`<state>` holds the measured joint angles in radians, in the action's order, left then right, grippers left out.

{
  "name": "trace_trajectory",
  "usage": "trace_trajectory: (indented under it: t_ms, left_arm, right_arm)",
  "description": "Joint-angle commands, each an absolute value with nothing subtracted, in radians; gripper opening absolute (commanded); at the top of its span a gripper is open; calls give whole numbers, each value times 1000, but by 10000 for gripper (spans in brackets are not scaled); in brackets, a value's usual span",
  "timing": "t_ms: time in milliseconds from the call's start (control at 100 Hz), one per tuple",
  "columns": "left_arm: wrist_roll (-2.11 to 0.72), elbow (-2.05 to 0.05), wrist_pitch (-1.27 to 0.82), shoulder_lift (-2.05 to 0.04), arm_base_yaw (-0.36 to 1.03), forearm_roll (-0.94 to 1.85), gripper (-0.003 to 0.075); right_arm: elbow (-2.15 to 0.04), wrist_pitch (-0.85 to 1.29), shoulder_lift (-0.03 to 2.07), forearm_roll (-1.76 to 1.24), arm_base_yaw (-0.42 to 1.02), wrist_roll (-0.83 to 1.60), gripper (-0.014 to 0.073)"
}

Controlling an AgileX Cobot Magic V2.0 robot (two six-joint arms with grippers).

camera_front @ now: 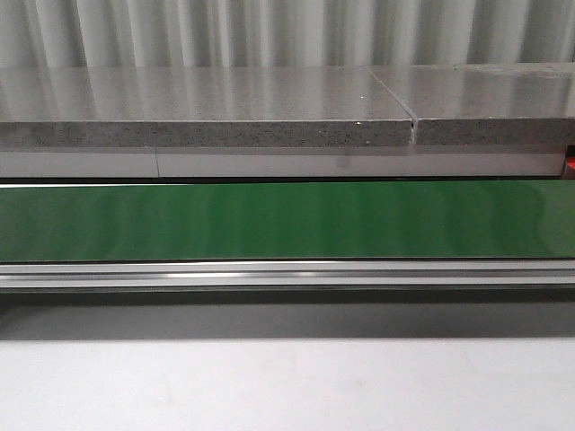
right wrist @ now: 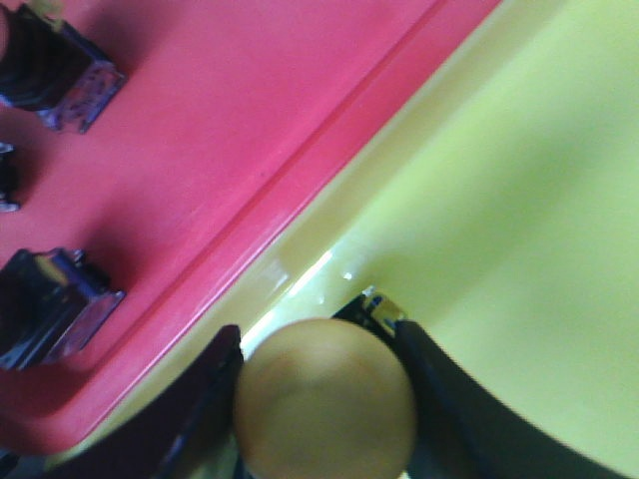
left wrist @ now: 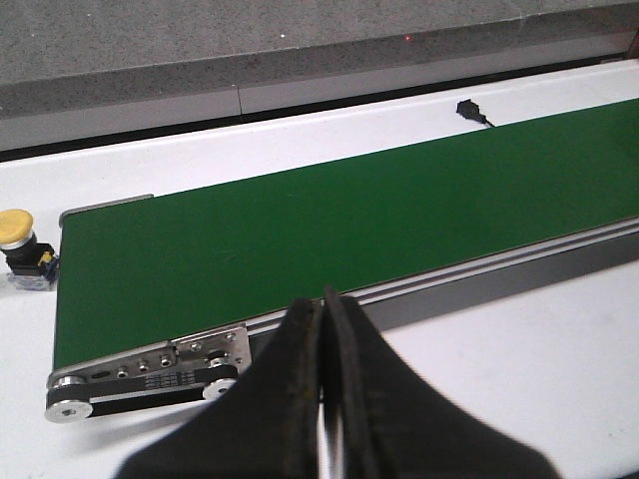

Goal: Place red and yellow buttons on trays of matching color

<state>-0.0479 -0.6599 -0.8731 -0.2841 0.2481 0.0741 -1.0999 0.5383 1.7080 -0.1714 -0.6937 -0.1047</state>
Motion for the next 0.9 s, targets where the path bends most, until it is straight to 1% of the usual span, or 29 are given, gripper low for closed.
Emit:
trace_trajectory:
  t_ms: [0, 120, 190, 260, 310, 340, 380, 410, 580, 720, 890]
  left_arm:
    - [-49, -685, -804, -295, 256, 83, -20]
    - [-49, -685, -804, -295, 256, 83, -20]
    - [-49, -685, -804, -295, 256, 83, -20]
    - [-49, -685, -804, -295, 256, 83, -20]
    - [-49, -685, -804, -295, 256, 83, -20]
    - [-49, -685, -804, -295, 256, 83, -20]
    - [-49, -685, -804, -295, 256, 83, -20]
    - [-49, -685, -804, -295, 256, 83, -20]
    - [-49, -685, -804, -295, 256, 83, -20]
    - [-49, -685, -804, -295, 256, 83, -20]
    - [-49, -685, -804, -295, 256, 83, -20]
  right_arm:
    - [-1125, 462, 1691, -185, -700, -104, 171]
    - [-1125, 441, 1717, -206, -700, -103, 176]
    - [-1125, 442, 1724, -206, -699, -103, 217]
    - [-1125, 446, 1727, -206, -699, -103, 333]
    - [-1125, 451, 1727, -206, -699, -103, 447]
    - [-1125, 452, 1727, -206, -699, -103, 493]
    - [-1125, 455, 1727, -206, -699, -103, 539]
    - [-1125, 457, 1727, -206, -699, -103, 552]
    - [-1125, 469, 1702, -206, -699, -96, 548]
    - [-1125, 480, 1634, -187, -699, -78, 546]
    - [-1125, 518, 1522, -186, -686, -42, 496]
